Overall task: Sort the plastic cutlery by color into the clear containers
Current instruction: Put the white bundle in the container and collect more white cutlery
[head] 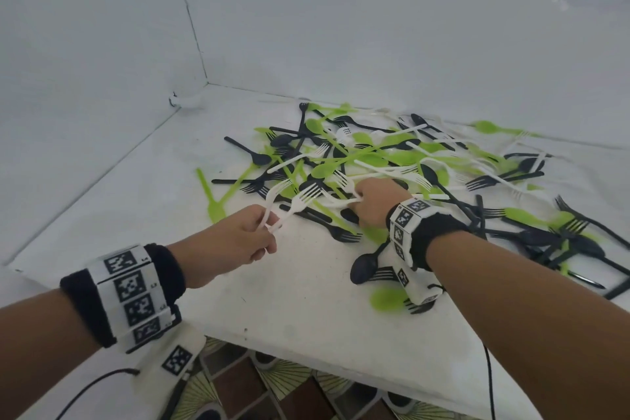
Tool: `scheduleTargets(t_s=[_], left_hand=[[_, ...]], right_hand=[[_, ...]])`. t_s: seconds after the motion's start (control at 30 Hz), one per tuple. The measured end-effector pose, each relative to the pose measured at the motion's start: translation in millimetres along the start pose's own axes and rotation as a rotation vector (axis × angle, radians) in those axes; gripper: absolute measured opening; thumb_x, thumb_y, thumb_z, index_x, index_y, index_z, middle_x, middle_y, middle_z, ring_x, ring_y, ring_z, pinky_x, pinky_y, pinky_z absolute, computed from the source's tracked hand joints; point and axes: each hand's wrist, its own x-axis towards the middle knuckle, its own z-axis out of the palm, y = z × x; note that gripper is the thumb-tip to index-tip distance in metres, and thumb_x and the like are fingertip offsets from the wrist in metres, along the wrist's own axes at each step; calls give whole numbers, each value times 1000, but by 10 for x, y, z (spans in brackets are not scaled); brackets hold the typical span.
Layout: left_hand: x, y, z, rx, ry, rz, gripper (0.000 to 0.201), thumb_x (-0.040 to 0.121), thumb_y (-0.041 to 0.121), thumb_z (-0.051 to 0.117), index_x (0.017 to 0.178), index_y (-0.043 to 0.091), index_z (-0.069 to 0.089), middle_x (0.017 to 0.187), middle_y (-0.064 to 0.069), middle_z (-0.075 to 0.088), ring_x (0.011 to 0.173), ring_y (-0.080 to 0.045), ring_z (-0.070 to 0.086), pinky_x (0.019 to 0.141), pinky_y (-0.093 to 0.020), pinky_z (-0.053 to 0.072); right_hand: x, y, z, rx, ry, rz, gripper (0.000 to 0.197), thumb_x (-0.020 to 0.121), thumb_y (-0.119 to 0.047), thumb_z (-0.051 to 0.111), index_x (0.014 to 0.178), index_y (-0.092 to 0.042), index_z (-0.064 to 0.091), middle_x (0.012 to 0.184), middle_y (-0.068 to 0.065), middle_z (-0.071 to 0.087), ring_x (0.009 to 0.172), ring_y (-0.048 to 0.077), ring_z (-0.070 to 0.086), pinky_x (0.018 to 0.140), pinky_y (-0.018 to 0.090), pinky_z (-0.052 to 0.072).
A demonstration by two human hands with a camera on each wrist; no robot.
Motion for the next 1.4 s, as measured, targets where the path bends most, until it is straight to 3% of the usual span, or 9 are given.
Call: scheduleTargets(t_s=[0.1,0.2,0.43,0.7,0.83,1.07,1.2,1.3,1.4], left_hand=[[31,46,0,-20,21,-48,16,97,3,53,92,15,42,81,0,54,63,-13,42,59,-21,36],[122,109,0,-44,71,-55,20,93,0,50,86,15,39,78,-2,47,59,-15,35,55,-26,32],[424,234,-54,114,115,13,11,90,8,57,96,7,48,86,-6,44,69,-20,36,58,-31,34],[798,410,-134,206,203,133,17,96,18,59,101,4,53,83,-5,49,70,-19,39,58,-30,34],[996,508,-201,414,257,234,30,104,30,54,83,8,54,75,-6,52,66,-21,45,58,-32,36],[1527,476,-291,870,363,310,23,104,33,47,86,18,50,91,-6,54,80,-27,56,73,-39,48],[1695,478,-270,959,320,283,22,101,39,49,97,18,53,93,-3,54,81,-25,57,78,-40,54],[1751,467,-273,957,311,304,17,99,32,53,108,18,55,101,-4,60,91,-28,60,81,-42,52],[1734,499,-247,904,298,290,17,95,30,54,102,15,52,95,-6,61,85,-28,59,77,-40,51]], right_hand=[[-41,-1,7,32,-4,5,25,97,-41,58,86,-19,56,93,5,64,87,26,61,73,32,48],[-91,0,3,85,8,27,31,99,-43,55,104,-14,63,102,6,66,95,27,62,77,34,49],[-177,8,-112,208,125,97,41,101,-51,44,106,-14,61,108,6,63,98,28,59,79,35,44],[-298,60,-158,247,272,117,18,98,-35,41,98,-20,50,84,-1,57,78,23,56,67,34,41],[-290,68,-122,246,315,87,10,100,-27,44,100,-18,48,88,0,55,82,24,54,69,34,39],[-220,100,-25,314,321,105,20,103,-36,53,102,-17,48,92,1,58,83,22,53,73,33,39],[-191,180,12,393,373,99,18,100,-26,56,103,-15,41,79,0,55,72,23,54,66,34,39],[-183,233,17,475,470,94,27,95,-13,53,113,-11,34,69,2,51,58,24,51,58,33,37],[-173,274,-19,492,523,133,44,94,-12,53,131,-10,29,71,4,54,62,27,56,55,34,40]])
